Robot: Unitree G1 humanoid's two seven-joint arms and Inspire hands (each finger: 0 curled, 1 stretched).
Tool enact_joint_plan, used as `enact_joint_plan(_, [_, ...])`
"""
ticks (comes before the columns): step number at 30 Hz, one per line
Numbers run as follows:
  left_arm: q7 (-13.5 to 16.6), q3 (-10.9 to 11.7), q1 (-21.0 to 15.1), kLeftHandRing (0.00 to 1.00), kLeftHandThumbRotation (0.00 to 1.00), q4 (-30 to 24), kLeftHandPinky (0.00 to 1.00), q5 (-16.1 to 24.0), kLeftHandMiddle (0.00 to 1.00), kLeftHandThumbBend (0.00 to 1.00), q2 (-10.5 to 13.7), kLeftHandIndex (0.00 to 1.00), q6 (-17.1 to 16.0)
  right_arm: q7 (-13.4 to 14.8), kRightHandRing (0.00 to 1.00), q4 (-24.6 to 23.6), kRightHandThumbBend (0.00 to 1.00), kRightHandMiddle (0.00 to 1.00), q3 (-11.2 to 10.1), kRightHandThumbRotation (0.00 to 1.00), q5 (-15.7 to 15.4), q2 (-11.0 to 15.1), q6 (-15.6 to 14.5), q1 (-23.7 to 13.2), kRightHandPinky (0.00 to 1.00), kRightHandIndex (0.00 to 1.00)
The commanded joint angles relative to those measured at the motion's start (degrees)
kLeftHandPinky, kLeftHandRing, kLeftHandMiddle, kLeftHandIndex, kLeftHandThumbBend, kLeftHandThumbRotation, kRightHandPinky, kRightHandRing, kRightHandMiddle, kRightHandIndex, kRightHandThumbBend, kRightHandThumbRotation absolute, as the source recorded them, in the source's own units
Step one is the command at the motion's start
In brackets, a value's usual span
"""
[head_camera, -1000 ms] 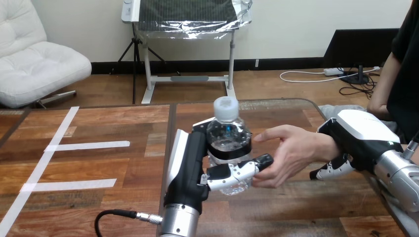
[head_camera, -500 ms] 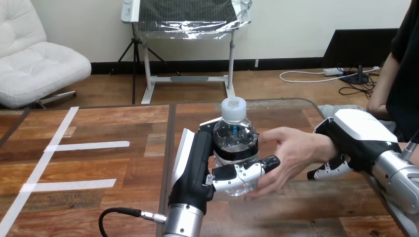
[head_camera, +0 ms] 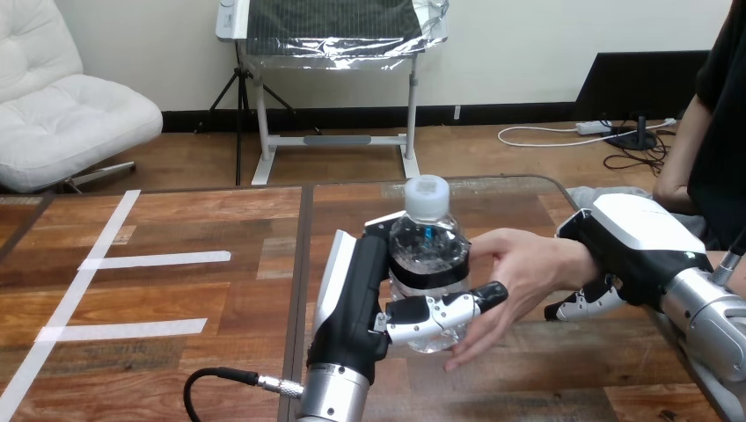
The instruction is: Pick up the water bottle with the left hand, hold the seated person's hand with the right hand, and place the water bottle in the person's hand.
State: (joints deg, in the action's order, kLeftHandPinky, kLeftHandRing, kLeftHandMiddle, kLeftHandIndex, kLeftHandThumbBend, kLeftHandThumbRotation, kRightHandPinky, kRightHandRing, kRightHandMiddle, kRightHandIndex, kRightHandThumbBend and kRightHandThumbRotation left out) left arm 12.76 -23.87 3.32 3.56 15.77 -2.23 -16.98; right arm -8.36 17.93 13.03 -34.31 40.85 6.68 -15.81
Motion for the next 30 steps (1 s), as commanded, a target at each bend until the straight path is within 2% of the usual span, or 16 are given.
enact_joint_plan(1, [0.10,-0.85,-5.14,0.37,0.00,-1.10,0.32,-0.59,0.42,0.69,-6.02,0.44,-0.26,0.53,0.25,-0.81,0.75,0.33,-2.27,0.00,-0.79,2.21,-1.05,-1.13,0.20,0.37])
enact_joint_plan(8, [-0.19,-1.31,-5.06,0.37,0.00,-1.49,0.32,-0.75,0.41,0.69,-6.22,0.44,0.30,0.38,0.26,-0.53,0.76,0.34,-2.29,0.00,-0.55,2.19,-0.56,-1.31,0.21,0.38])
enact_joint_plan(17, [-0.08,-2.01,-5.15,0.37,0.00,-1.46,0.32,-0.61,0.42,0.69,-6.48,0.44,0.40,2.19,0.25,1.24,0.77,0.33,-2.41,0.00,-0.39,1.98,2.20,-1.50,0.20,0.37])
enact_joint_plan(20, [0.02,-2.27,-5.09,0.37,0.00,-1.68,0.32,-0.39,0.41,0.69,-6.65,0.44,0.92,2.38,0.25,1.47,0.77,0.32,-2.39,0.00,-0.64,1.85,2.19,-1.57,0.19,0.36])
enact_joint_plan(30, [1.60,-4.12,-5.00,0.35,0.00,-3.41,0.30,3.68,0.41,0.69,-6.60,0.44,5.09,2.40,0.23,1.89,0.76,0.31,-2.44,0.00,-0.76,1.83,2.65,-1.71,0.17,0.35])
